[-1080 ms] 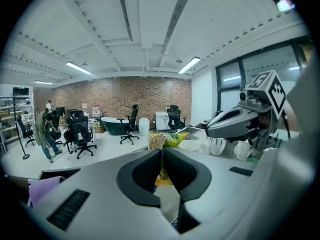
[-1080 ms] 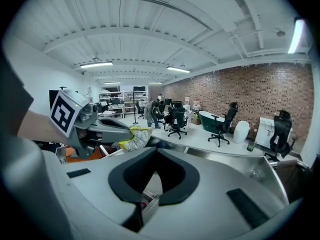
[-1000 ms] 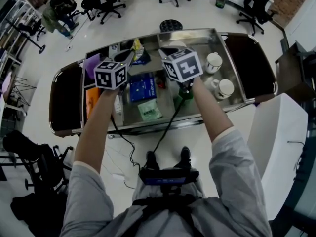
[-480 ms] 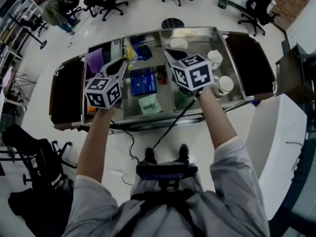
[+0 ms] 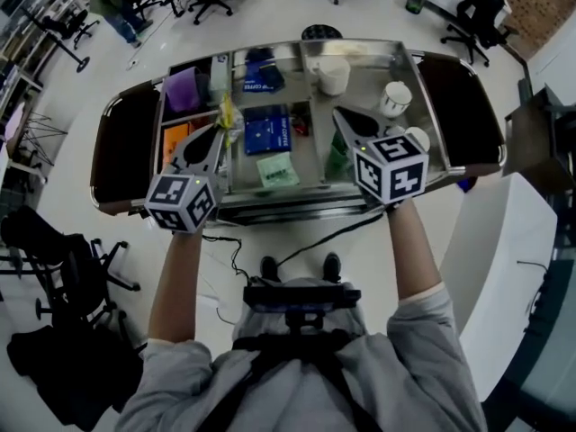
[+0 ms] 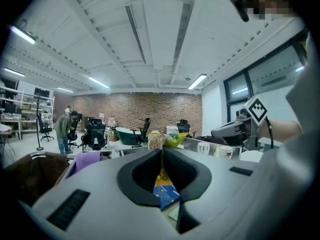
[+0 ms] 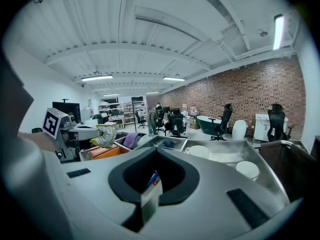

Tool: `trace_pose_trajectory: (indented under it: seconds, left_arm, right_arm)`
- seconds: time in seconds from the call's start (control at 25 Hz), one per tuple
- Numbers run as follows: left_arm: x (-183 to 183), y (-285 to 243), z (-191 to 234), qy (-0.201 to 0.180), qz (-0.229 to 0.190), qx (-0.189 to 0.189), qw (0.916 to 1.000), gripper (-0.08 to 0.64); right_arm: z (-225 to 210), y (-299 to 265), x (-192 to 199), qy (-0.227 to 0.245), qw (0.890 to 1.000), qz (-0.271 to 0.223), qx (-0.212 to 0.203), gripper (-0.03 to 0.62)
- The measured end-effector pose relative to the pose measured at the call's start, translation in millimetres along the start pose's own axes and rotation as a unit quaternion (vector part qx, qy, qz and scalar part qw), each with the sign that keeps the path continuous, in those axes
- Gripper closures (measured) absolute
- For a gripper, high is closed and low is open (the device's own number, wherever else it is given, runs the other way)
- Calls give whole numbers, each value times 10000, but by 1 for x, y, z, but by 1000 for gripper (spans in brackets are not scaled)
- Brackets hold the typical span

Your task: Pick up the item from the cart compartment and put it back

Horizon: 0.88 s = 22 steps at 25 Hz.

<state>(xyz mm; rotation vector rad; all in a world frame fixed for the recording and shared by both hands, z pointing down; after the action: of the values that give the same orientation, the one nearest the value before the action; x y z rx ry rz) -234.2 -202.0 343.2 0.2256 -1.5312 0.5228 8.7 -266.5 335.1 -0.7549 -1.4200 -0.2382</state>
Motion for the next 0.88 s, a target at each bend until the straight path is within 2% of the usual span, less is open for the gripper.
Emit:
trace_pose_trajectory:
  seconds: [0.16,0.48,0.88]
  left_arm:
    - [11,30,-5,255,-134,-128,9995,535]
    - [27,76,-9,483,-226,-428,9977,535]
    - [38,91,-8,519,-177,-555,9969,539]
  right_arm:
    - [1,26,14,-136,9999,-20,61,583]
    - [-2,58,53,-444,9988,24,186,583]
    - [0,65,66,-533,9983,66,215,583]
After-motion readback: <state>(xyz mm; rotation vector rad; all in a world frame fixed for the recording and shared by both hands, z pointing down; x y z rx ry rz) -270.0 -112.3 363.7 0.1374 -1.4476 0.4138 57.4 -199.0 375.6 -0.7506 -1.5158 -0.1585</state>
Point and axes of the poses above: the fingertips, and each gripper's own axes: y backward along the fingers, z to its left, x out of its underside, the point moved 4 cm from there along y, backward along the fingers, and after that the axes turned 8 degrees about x, right-handed, at the moved point
